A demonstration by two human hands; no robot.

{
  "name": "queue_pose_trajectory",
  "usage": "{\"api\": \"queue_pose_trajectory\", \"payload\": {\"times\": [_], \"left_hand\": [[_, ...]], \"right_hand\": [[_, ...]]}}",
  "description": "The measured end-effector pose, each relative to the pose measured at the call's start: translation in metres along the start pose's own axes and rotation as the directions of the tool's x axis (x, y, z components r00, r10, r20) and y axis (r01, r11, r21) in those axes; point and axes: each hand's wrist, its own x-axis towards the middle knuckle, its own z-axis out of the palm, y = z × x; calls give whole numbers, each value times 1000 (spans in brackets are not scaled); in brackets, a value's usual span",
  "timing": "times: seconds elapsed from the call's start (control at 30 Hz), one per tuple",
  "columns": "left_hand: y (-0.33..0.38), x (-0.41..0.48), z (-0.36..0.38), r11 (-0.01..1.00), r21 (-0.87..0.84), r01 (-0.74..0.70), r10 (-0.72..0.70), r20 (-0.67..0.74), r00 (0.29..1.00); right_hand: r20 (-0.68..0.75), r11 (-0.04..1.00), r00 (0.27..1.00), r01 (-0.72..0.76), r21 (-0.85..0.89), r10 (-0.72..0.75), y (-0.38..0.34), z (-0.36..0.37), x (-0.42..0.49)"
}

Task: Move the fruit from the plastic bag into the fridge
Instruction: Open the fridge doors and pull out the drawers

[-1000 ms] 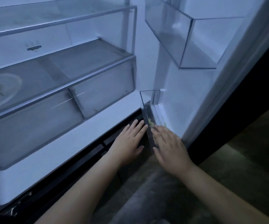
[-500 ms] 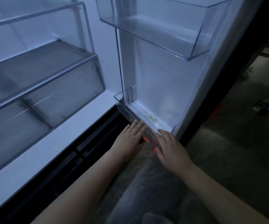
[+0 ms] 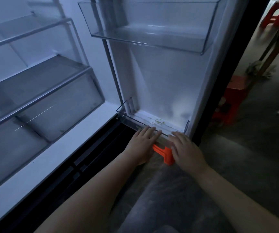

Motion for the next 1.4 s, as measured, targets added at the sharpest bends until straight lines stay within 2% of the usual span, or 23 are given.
{"api": "queue_pose_trajectory", "payload": {"times": [0.17,0.43,0.6,0.87,1.13,1.4], "left_hand": [[14,21,-9,999,40,26,-27,22,999],[37,53,-4,993,43,110,-110,12,994],[46,76,-2,988,10,153,-153,16,988],[54,111,-2,985,17,173,-173,28,985],[62,147,1,979,58,196,-197,-4,980],[65,175,-1,975,62,212,-211,-24,977]], "right_hand": [[-98,997,995,16,77,-8,30,-3,8],[-135,996,991,31,82,-20,67,7,23],[-207,989,978,65,131,-37,93,10,40],[-238,985,971,45,168,-4,125,13,62],[-181,980,976,150,134,-125,165,9,89],[-166,974,979,150,167,-122,193,12,113]]}}
